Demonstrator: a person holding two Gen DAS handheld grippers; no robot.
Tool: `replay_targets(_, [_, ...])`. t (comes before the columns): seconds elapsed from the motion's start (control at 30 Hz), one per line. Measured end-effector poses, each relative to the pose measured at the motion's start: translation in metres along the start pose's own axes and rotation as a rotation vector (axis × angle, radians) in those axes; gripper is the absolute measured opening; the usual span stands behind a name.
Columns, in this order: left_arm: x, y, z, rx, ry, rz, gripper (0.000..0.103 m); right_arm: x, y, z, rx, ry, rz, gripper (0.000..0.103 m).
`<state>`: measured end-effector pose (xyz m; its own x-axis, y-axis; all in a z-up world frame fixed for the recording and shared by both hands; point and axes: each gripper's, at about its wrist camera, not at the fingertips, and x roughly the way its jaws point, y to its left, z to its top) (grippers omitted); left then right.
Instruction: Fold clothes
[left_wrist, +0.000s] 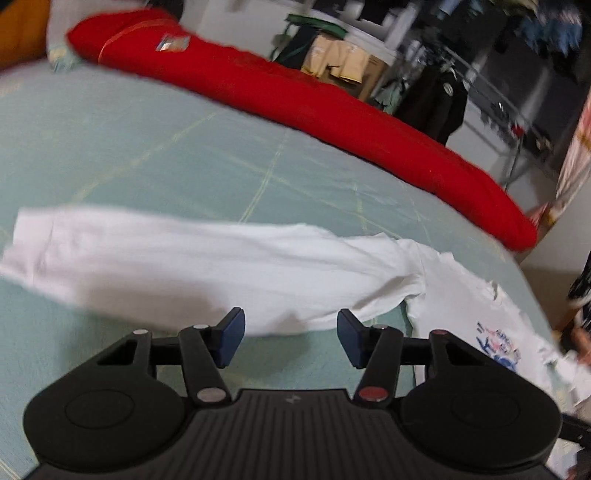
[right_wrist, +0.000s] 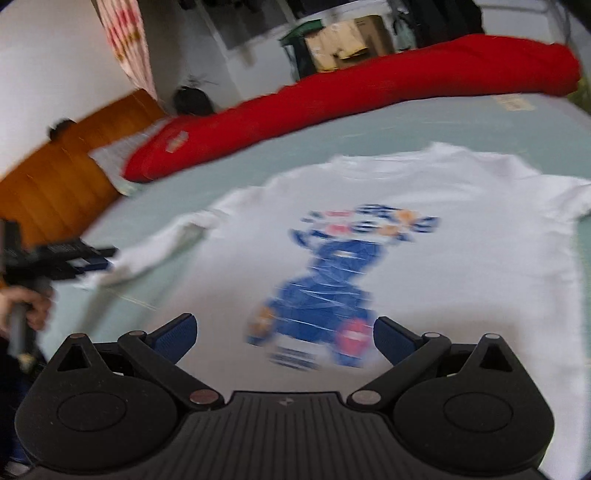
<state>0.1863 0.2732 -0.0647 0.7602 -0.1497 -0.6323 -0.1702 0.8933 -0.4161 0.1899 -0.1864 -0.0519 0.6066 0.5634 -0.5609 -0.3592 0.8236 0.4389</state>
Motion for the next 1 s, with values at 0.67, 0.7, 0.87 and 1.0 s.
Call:
replay_targets(0.67, [-0.008,0.145,-0.038,-0.578,-0.178,-0.119,0.034,0.050,0.049,0.005,-0.006,0.124,0.050,0.103])
replay_targets(0.7, [-0.004,0.150,-0.039,-0.605,-0.188,-0.128,0.032,0.051,0.050,0.005,-0.007,0.128,0.045,0.103])
replay_targets(0.87, [0.019,0.170,-0.033,-0.696,-0.215,-0.152,0.017,0.054,0.052,0.004,-0.009,0.136,0.040,0.103])
replay_targets(1.0, [0.025,0.173,-0.029,-0.708,-0.231,-0.156,0.017,0.055,0.053,0.003,-0.009,0.142,0.036,0.103])
